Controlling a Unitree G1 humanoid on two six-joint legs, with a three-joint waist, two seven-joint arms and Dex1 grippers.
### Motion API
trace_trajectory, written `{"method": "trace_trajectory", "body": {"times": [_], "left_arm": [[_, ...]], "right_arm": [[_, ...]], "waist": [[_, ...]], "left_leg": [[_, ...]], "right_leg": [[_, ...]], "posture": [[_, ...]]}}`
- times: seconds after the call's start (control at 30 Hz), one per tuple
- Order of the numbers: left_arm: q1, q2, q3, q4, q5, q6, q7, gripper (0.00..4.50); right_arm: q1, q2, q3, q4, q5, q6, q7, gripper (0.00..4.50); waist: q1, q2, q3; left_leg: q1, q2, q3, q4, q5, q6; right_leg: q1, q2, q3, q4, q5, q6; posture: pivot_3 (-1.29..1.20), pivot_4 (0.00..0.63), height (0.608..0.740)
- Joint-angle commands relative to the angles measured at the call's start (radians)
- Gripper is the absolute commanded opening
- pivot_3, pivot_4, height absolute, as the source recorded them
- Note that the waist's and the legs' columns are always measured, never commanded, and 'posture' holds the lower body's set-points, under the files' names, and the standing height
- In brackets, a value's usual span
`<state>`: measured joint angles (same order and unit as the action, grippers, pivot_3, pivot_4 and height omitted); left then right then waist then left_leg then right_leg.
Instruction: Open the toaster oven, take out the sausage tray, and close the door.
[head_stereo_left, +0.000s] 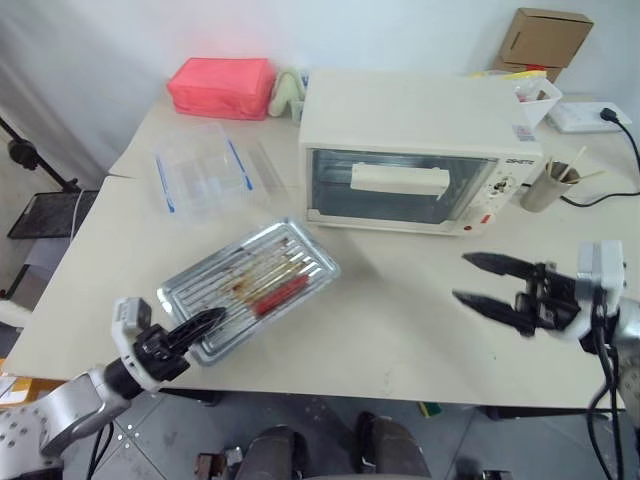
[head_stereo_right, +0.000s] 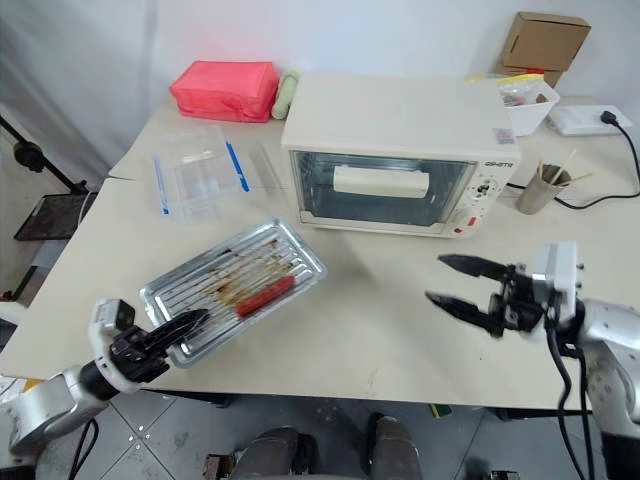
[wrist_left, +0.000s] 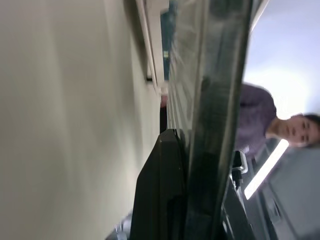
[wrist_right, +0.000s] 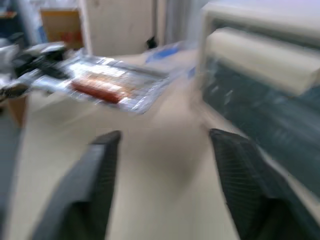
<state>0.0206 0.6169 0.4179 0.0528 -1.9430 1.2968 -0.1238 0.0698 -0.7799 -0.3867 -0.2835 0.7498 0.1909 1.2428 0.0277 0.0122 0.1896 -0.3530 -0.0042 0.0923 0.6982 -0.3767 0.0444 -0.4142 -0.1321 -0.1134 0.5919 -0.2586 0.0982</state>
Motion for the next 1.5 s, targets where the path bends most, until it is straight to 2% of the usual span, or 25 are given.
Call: {"method": "trace_trajectory", "body": {"times": [0.03,0.07,0.27,0.43,0.67,0.87,0.9,0.97,1.1,1.27,1.33,1.43,1.5], "left_arm": [[-0.153,0.012,-0.129,0.106,-0.029,0.035,0.027,0.00],[-0.180,0.019,-0.152,0.130,-0.029,0.042,0.033,0.00],[-0.428,-0.006,-0.305,0.305,0.075,0.122,-0.005,0.00],[-0.603,-0.081,-0.438,0.354,0.358,0.183,-0.143,0.00],[-0.759,-0.195,-0.549,0.466,0.699,0.140,-0.386,0.00],[-0.829,-0.239,-0.571,0.550,0.885,0.140,-0.524,0.00],[-0.834,-0.242,-0.568,0.559,0.911,0.137,-0.539,0.41],[-0.837,-0.243,-0.563,0.559,0.953,0.129,-0.570,0.92],[-0.824,-0.222,-0.523,0.524,1.003,0.121,-0.612,2.24],[-0.709,-0.102,-0.518,0.292,1.057,0.000,-0.733,3.80],[-0.595,-0.006,-0.512,0.148,1.165,-0.245,-0.815,4.31],[-0.473,0.093,-0.493,0.067,1.297,-0.556,-0.930,4.31],[-0.408,0.129,-0.422,0.085,1.378,-0.805,-0.961,4.31]], "right_arm": [[0.121,0.006,-0.105,-0.055,-0.016,-0.055,0.026,4.27],[0.149,0.011,-0.118,-0.065,-0.017,-0.062,0.025,4.48],[0.310,0.050,-0.197,-0.121,-0.032,-0.099,0.003,4.48],[0.429,0.096,-0.259,-0.177,-0.038,-0.122,-0.023,4.48],[0.535,0.150,-0.276,-0.247,-0.048,-0.145,-0.056,4.48],[0.560,0.165,-0.271,-0.290,-0.047,-0.137,-0.093,4.48],[0.561,0.165,-0.270,-0.293,-0.047,-0.135,-0.097,4.50],[0.564,0.164,-0.269,-0.297,-0.046,-0.133,-0.103,4.50],[0.558,0.157,-0.264,-0.294,-0.047,-0.128,-0.111,4.50],[0.529,0.144,-0.247,-0.273,-0.056,-0.126,-0.113,4.50],[0.504,0.137,-0.233,-0.254,-0.062,-0.129,-0.108,4.50],[0.472,0.131,-0.213,-0.231,-0.070,-0.133,-0.102,4.50],[0.440,0.124,-0.190,-0.209,-0.076,-0.138,-0.096,4.50]], "waist": [[0.007,0.000,0.000],[0.006,0.000,0.000],[-0.001,0.000,0.000],[0.015,0.000,0.000],[0.044,0.002,-0.002],[0.053,0.004,-0.003],[0.053,0.004,-0.003],[0.052,0.004,-0.003],[0.046,0.004,-0.003],[0.017,0.003,-0.003],[0.004,0.003,-0.003],[-0.014,0.003,-0.003],[-0.018,0.003,-0.003]], "left_leg": [[0.000,-0.001,0.000,0.000,0.000,0.000],[0.000,-0.001,0.000,0.000,0.000,0.000],[0.001,-0.001,0.002,0.000,0.002,0.003],[0.001,-0.003,0.003,0.000,0.003,0.005],[0.002,-0.005,0.004,0.001,0.002,0.000],[0.001,-0.011,0.002,0.001,0.002,0.000],[0.001,-0.011,0.002,0.001,0.002,0.000],[0.001,-0.011,0.001,0.000,0.002,0.000],[0.001,-0.010,0.001,0.000,0.002,0.000],[0.001,-0.006,0.002,-0.001,0.001,0.000],[0.001,-0.004,0.002,-0.001,0.001,-0.002],[0.003,-0.001,0.004,-0.002,-0.001,-0.005],[0.003,0.000,0.004,-0.003,0.000,-0.006]], "right_leg": [[0.001,0.000,0.000,0.000,0.000,0.000],[0.001,0.000,0.000,0.000,0.001,0.001],[0.002,0.003,0.001,0.001,0.002,0.003],[0.002,0.008,0.002,0.001,0.002,0.004],[0.003,0.007,0.004,-0.004,0.004,0.007],[0.003,-0.002,0.006,-0.004,0.006,0.010],[0.003,-0.002,0.006,-0.004,0.006,0.010],[0.003,-0.002,0.006,-0.004,0.006,0.010],[0.003,-0.003,0.006,-0.004,0.006,0.010],[0.002,-0.003,0.006,-0.003,0.005,0.009],[0.001,-0.002,0.005,-0.001,0.004,0.007],[0.000,0.001,0.005,-0.002,0.002,0.003],[0.000,0.001,0.004,-0.002,0.001,0.001]], "posture": [[0.00,0.150,0.740],[0.00,0.150,0.740],[0.00,0.150,0.740],[0.00,0.150,0.740],[0.00,0.150,0.740],[0.00,0.150,0.740],[0.00,0.150,0.740],[0.00,0.150,0.740],[0.00,0.150,0.740],[0.00,0.150,0.740],[0.00,0.150,0.740],[0.00,0.150,0.740],[0.00,0.150,0.740]]}}
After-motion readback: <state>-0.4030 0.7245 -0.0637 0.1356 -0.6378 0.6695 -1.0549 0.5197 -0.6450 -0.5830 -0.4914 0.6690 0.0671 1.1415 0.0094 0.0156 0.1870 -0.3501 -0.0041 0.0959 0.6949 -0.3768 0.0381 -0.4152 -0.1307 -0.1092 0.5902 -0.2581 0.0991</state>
